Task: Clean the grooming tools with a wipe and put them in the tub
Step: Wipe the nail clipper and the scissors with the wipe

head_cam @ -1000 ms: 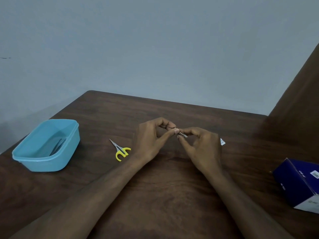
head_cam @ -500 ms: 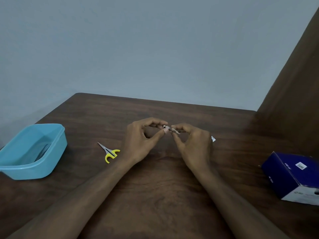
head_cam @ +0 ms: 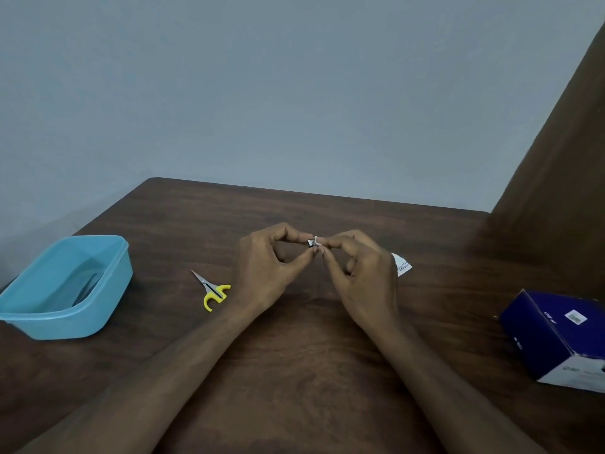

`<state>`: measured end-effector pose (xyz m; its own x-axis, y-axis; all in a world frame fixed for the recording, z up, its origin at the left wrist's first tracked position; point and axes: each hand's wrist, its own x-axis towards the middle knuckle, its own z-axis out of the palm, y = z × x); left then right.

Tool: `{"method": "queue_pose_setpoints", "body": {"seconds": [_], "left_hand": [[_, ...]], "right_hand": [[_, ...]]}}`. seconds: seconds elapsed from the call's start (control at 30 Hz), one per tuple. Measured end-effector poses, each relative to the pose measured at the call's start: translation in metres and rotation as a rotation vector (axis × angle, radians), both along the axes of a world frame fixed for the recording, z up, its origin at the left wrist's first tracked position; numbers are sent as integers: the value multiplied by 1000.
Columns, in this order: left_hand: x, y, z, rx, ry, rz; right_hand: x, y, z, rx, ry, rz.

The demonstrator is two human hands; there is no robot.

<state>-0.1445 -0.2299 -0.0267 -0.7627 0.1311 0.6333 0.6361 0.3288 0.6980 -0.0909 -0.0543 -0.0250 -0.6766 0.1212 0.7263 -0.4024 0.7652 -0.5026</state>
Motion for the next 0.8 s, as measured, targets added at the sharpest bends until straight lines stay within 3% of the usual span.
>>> {"method": "queue_pose_setpoints", "body": {"seconds": [0.17, 0.37, 0.8], "left_hand": [[-2, 1, -2, 51, -43, -22], [-2, 4, 0, 112, -52, -99], [0, 5, 0, 56, -71, -83]], "right_hand": [[-5, 8, -4, -5, -28, -53], [-1, 4, 0, -15, 117, 74], [-2, 7, -1, -140, -29, 54]]}}
